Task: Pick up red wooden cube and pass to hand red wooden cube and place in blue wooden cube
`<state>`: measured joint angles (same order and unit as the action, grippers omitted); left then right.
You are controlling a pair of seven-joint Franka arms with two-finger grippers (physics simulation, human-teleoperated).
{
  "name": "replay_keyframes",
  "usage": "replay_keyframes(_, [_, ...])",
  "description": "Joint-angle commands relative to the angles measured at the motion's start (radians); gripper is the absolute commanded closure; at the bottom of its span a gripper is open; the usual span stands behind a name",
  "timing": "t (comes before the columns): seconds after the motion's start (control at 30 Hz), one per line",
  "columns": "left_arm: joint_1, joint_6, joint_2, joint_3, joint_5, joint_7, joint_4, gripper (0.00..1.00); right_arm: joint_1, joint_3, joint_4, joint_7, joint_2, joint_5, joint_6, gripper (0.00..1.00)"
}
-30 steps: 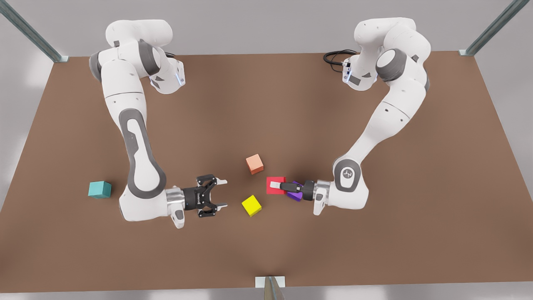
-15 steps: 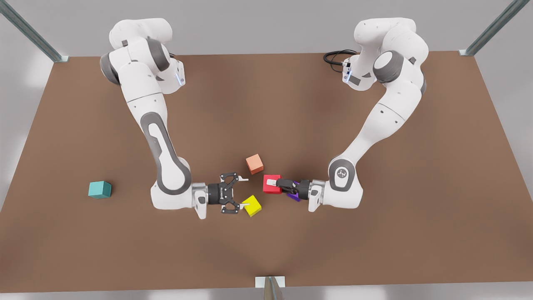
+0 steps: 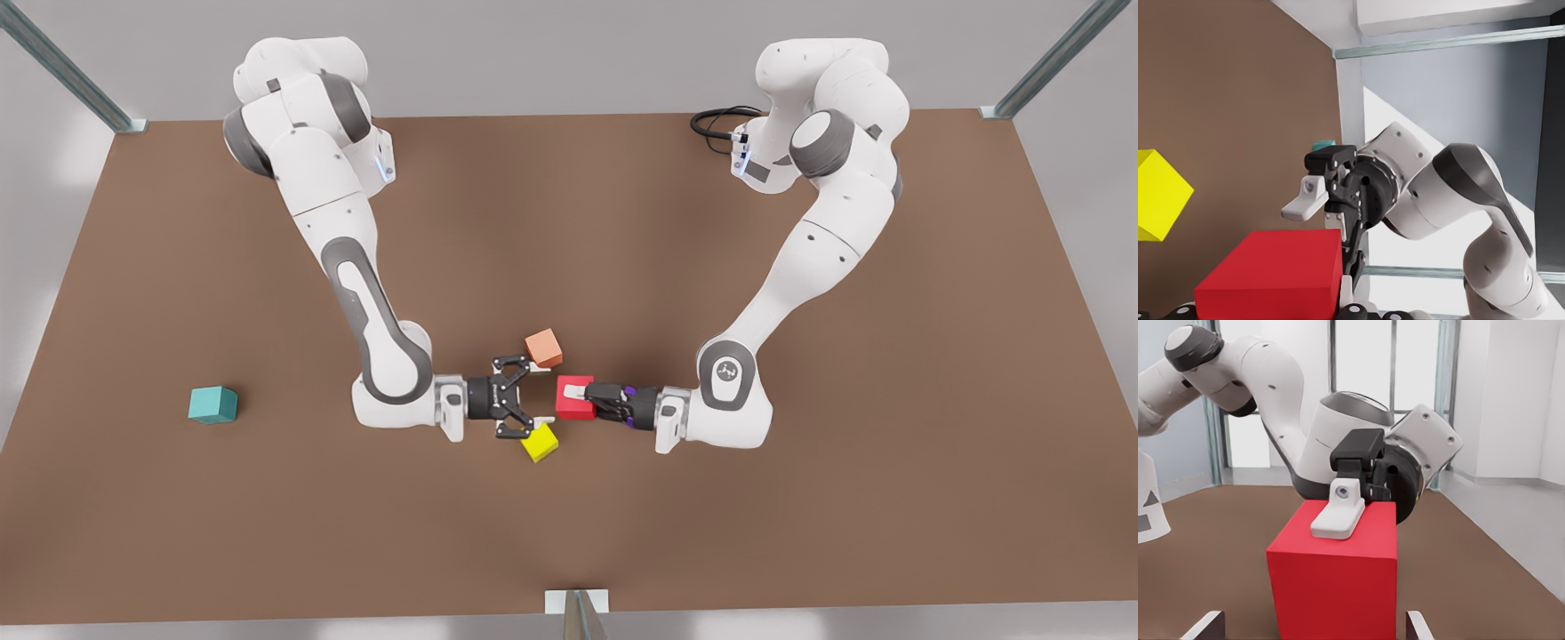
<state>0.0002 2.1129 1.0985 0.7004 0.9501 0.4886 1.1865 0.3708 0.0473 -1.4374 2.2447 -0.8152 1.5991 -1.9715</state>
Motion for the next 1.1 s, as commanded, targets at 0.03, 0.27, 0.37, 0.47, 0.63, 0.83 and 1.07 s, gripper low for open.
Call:
replay_keyframes(0.03, [0.0, -0.01, 0.0, 0.001, 0.012, 0.044, -0.001, 0.43, 0.005, 0.0, 0.002, 0.256, -0.001, 0.012, -0.018, 0.0])
replay_keyframes(0.27, [0.0, -0.01, 0.001, 0.001, 0.012, 0.044, -0.001, 0.42, 0.036, 0.0, 0.009, 0.256, -0.002, 0.047, -0.047, 0.0])
replay_keyframes(0.37, [0.0, -0.01, 0.001, 0.001, 0.012, 0.044, -0.001, 0.42, 0.053, 0.0, 0.012, 0.254, -0.015, 0.068, -0.078, 0.0])
replay_keyframes(0.47, [0.0, -0.01, 0.001, 0.001, 0.012, 0.042, -0.001, 0.42, 0.065, 0.006, 0.014, 0.253, -0.019, 0.077, -0.099, 0.0])
replay_keyframes(0.63, [-0.002, -0.01, 0.001, 0.001, 0.013, 0.041, -0.001, 0.42, 0.079, 0.008, 0.026, 0.253, -0.039, 0.081, -0.127, 0.0])
replay_keyframes(0.83, [-0.002, -0.011, 0.001, 0.002, 0.012, 0.041, -0.001, 0.42, 0.085, 0.008, 0.048, 0.242, -0.039, 0.105, -0.129, 0.0])
replay_keyframes(1.07, [-0.002, -0.011, 0.001, 0.001, 0.012, 0.042, -0.001, 0.41, 0.088, 0.008, 0.054, 0.242, -0.039, 0.108, -0.133, 0.53])
